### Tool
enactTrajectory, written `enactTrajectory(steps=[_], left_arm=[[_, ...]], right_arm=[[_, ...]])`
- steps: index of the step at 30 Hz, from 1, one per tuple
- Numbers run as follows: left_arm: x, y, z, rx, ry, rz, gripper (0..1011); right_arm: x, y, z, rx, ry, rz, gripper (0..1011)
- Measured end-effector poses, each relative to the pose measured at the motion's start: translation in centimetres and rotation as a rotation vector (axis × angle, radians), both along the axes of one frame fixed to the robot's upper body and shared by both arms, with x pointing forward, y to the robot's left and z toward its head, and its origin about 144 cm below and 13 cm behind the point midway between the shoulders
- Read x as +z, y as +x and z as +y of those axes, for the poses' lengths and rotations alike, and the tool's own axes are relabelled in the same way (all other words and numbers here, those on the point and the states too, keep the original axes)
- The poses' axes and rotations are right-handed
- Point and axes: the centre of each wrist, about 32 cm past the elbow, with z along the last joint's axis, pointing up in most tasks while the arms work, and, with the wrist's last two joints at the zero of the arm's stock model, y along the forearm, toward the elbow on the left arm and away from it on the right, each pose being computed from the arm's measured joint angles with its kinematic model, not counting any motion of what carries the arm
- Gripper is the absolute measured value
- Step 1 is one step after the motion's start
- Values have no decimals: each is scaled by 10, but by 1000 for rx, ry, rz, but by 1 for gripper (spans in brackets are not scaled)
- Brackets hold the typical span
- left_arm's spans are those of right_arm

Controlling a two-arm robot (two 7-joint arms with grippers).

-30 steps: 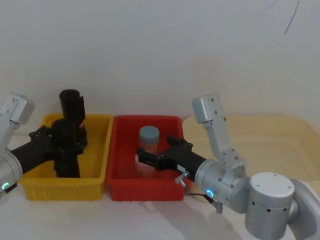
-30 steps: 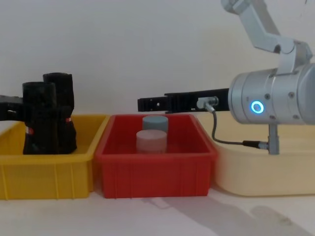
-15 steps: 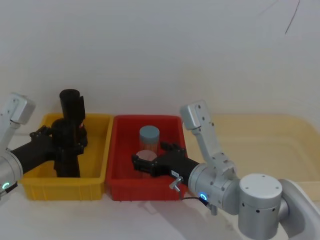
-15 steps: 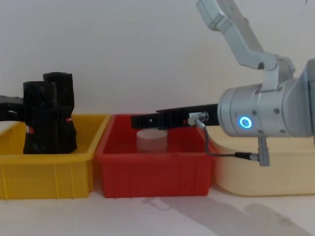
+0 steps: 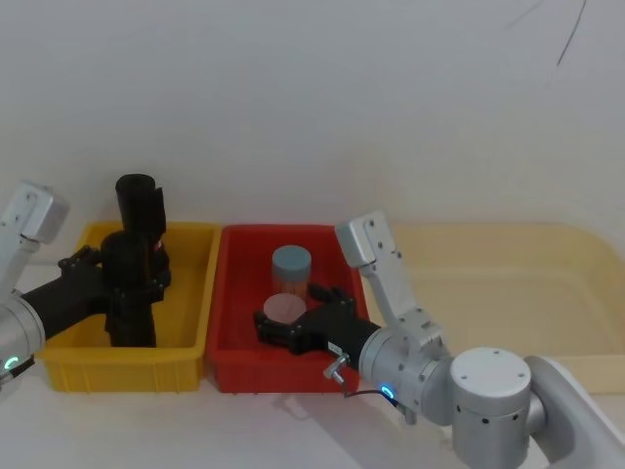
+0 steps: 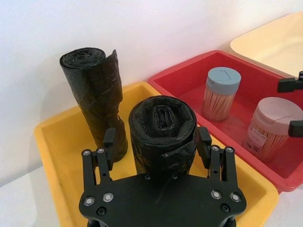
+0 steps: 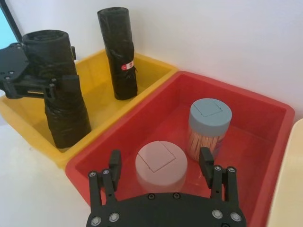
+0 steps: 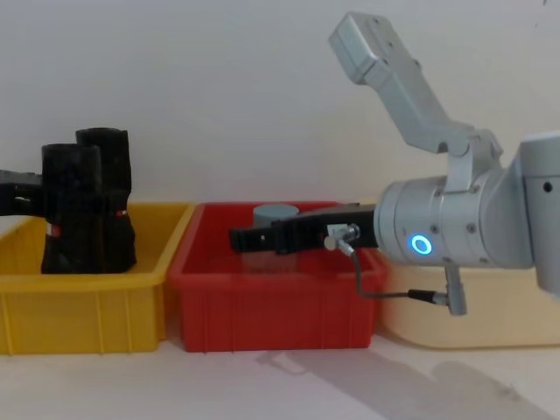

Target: Pick up the garbage bag with the one hand and transfer it to the other hand.

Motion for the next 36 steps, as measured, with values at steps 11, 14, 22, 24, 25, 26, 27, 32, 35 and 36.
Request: enactTrajectory(steps=[11,14,22,24,25,26,27,32,35,36], left_arm=[[0,0,0,0,0,0,1001],[0,0,0,0,0,0,981],[0,0,0,0,0,0,816],[0,0,0,0,0,0,738],[0,0,0,0,0,0,719],[0,0,0,0,0,0,700],[0,0,0,0,0,0,660],[0,0,0,0,0,0,487],[0,0,0,0,0,0,450],[0,0,0,0,0,0,450]], right_arm=[[-8,5,4,-2,-15,-11,1002],[-9,5,5,-2,-16,-12,1002],[-12,6,6,-3,-18,-13,855],[-12,7,6,-3,-18,-14,802],[-12,7,6,-3,-18,-14,747],[-12,7,6,-3,-18,-15,747],[-13,7,6,-3,-19,-15,710],[-13,7,6,-3,-18,-16,651],[-13,7,6,-3,-18,-16,651],[-13,7,6,-3,-18,-16,651]])
